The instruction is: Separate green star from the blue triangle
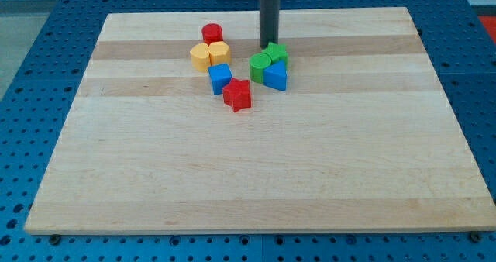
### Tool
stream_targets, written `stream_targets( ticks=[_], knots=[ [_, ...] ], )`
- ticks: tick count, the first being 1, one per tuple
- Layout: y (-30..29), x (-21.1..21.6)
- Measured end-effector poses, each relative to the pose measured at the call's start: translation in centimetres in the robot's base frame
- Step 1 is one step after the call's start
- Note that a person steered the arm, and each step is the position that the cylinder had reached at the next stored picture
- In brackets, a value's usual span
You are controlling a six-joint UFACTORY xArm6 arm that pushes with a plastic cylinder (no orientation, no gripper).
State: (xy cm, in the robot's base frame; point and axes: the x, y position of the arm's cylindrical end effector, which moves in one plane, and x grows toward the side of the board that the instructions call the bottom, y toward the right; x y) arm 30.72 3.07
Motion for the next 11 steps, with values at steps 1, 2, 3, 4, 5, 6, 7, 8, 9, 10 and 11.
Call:
stream_targets(
  ticks=[1,2,3,4,5,6,7,8,9,10,11],
  knots=[
    [3.0,3.1],
    [2.3,2.7],
    [-1.0,0.7],
    [-2.3,1.6],
    [-2.3,3.7],
    [-2.0,5.8],
    [-0.1,7.8],
    [1.9,8.9],
    [4.3,8.8],
    [4.3,8.9],
    [4.4,10.3]
  ],
)
